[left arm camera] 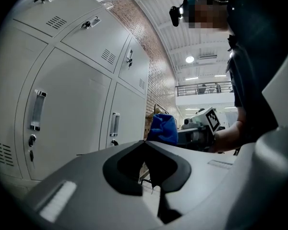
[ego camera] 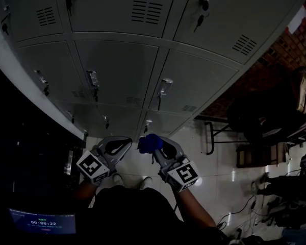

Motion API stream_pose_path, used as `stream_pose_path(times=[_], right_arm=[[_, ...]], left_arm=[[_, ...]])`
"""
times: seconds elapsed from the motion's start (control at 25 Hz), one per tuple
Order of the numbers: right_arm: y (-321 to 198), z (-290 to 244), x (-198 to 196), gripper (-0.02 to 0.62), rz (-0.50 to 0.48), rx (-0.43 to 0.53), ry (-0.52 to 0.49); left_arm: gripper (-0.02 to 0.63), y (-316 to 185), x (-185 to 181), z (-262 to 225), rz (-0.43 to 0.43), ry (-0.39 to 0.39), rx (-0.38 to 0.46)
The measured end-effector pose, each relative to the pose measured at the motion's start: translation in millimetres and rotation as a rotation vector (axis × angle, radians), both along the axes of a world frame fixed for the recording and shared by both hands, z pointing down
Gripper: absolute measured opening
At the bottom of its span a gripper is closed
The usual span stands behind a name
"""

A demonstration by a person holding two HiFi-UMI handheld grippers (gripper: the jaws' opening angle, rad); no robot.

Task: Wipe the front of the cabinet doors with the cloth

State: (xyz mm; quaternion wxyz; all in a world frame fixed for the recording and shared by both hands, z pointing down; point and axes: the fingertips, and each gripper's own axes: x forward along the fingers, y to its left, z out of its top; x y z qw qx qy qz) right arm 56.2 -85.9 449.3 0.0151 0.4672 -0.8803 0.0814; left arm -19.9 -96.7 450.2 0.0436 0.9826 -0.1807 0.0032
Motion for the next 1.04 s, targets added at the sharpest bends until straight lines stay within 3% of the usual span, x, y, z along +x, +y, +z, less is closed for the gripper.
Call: stream_pose_path(times=[0.48, 1.04], right_arm=[[-2, 2, -2, 0.067, -0.033, 0.014, 0.003], [-4, 9, -13, 0.067, -0.053, -0.044, -0.013]], left_arm=[[0.000, 0, 2, -1, -0.005, 0.000, -0.002], [0.000, 4, -4, 9, -0.012, -0.008, -0.026]])
